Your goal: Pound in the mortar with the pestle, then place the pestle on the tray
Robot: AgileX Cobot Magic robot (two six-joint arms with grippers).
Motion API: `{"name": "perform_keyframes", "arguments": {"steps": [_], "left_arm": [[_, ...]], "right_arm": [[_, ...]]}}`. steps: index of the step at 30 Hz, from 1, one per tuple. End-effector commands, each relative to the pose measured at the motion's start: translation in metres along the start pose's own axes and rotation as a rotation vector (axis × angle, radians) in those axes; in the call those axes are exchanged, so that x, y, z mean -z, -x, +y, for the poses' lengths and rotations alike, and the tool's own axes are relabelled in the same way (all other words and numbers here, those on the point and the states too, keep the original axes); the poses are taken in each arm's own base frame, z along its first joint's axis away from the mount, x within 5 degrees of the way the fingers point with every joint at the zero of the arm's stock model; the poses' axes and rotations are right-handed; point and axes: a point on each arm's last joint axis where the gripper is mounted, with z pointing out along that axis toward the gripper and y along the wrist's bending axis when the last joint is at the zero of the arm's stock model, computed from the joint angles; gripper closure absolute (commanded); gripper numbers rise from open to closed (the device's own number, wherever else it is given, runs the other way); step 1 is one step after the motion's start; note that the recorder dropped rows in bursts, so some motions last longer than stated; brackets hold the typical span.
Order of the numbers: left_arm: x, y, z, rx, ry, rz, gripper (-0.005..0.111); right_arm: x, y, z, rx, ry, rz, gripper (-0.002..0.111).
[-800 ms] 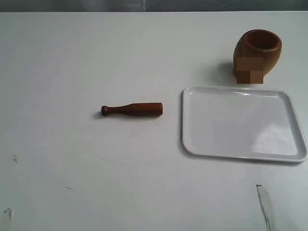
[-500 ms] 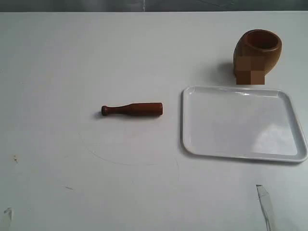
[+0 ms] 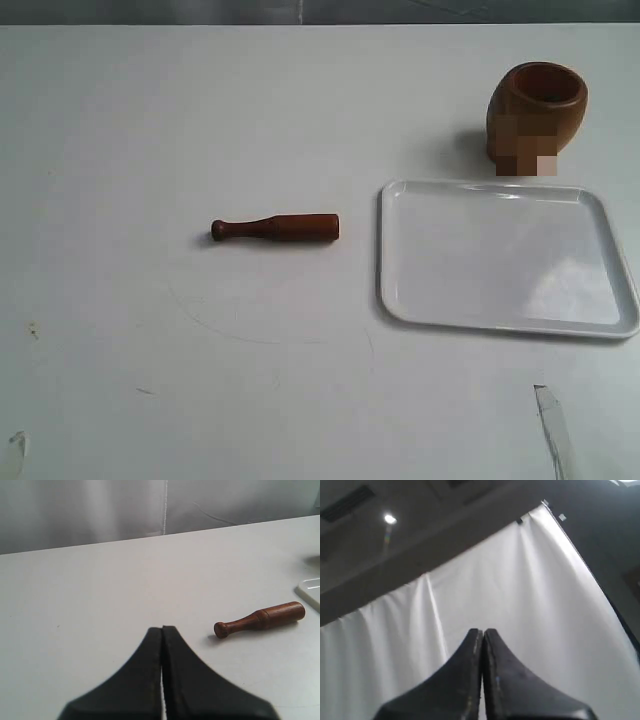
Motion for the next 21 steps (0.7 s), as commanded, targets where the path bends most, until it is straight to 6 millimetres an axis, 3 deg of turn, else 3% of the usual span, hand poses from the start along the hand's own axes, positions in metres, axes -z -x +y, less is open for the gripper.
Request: {"name": "perform_keyframes", "arguments": {"steps": [1,4,7,11,13,16,19,21], "left_arm": [[0.0,0.0,-0.001,0.012,-0.008,-0.007,0.107],[0.0,0.0,-0.001,0.012,-0.008,-0.007,0.107],[0.0,0.0,-0.001,0.012,-0.008,-0.007,0.107],[0.0,0.0,-0.001,0.012,-0.008,-0.007,0.107],[0.0,0.0,-0.001,0.012,-0.008,-0.007,0.107],[0.0,0.0,-0.001,0.012,-0.008,-0.007,0.107],[0.0,0.0,-0.001,0.012,-0.008,-0.007,0.107],[0.0,0.0,-0.001,0.012,-0.008,-0.007,0.107]], "right_arm": [[-0.022,0.025,0.045,0.395,0.38,-0.101,0.108],[-0.057,0.03,0.063,0.513,0.518,-0.067,0.108],[-0.103,0.028,0.066,0.476,0.491,-0.015,0.108],[-0.177,-0.002,0.057,0.551,0.387,0.267,0.108],[-0.211,-0.032,0.045,0.634,0.315,0.522,0.108],[-0.243,-0.083,0.025,0.759,0.199,0.919,0.108],[-0.251,-0.128,0.015,0.934,0.157,1.317,0.108],[-0.247,-0.157,0.021,1.018,0.264,1.54,0.108]]}}
